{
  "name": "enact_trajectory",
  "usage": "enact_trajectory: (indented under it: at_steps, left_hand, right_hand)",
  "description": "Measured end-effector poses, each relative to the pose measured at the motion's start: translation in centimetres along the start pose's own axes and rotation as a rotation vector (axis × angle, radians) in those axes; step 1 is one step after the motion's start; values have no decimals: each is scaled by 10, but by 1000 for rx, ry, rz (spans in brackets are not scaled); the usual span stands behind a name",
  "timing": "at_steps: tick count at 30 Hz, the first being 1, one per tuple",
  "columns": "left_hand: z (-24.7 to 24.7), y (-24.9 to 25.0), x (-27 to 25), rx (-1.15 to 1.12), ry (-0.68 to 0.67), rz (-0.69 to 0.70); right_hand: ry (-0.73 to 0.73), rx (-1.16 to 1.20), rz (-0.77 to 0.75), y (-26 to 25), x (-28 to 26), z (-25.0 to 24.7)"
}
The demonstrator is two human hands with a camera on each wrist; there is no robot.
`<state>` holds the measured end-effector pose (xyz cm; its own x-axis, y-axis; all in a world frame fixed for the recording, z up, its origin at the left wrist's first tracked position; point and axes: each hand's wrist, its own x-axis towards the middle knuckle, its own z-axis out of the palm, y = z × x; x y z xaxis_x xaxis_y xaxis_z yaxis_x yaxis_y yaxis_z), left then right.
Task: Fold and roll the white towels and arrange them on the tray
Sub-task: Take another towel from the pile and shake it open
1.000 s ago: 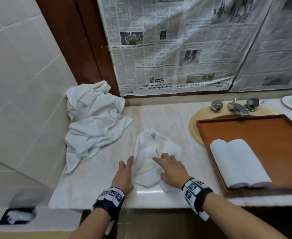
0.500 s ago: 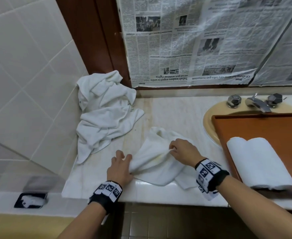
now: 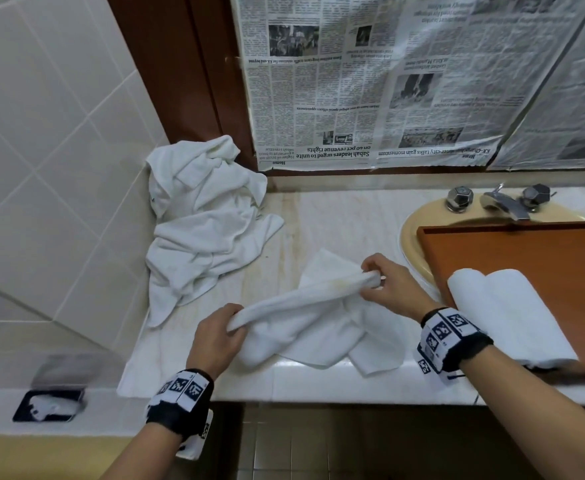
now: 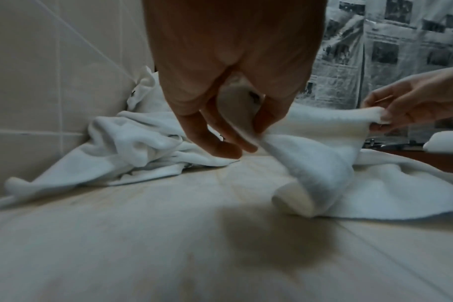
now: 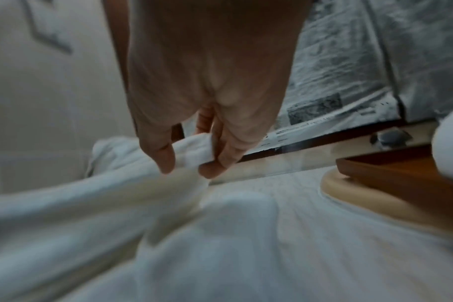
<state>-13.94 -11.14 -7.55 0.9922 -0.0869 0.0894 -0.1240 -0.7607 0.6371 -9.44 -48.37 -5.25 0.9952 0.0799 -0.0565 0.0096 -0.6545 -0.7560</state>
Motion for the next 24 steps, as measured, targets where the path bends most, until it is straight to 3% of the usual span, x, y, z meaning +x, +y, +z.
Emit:
enact_trajectory:
  at_steps: [4, 10, 13, 18, 24]
  left_hand:
    - [3, 5, -4, -212, -24, -71]
    - [7, 19, -2, -352, -54, -56]
    - [9, 22, -1, -463, -78, -88]
    - [17, 29, -2, -607, -114, -259]
    - [32, 32, -12, -552, -128, -262]
  right_hand:
    - [-180, -269, 103, 22, 9, 24]
    - [-134, -361, 70, 30, -9, 37]
    - [-132, -235, 129, 33, -32, 29]
    - [-212, -63, 218, 34, -72, 4]
    - [-73, 139, 211, 34, -85, -4]
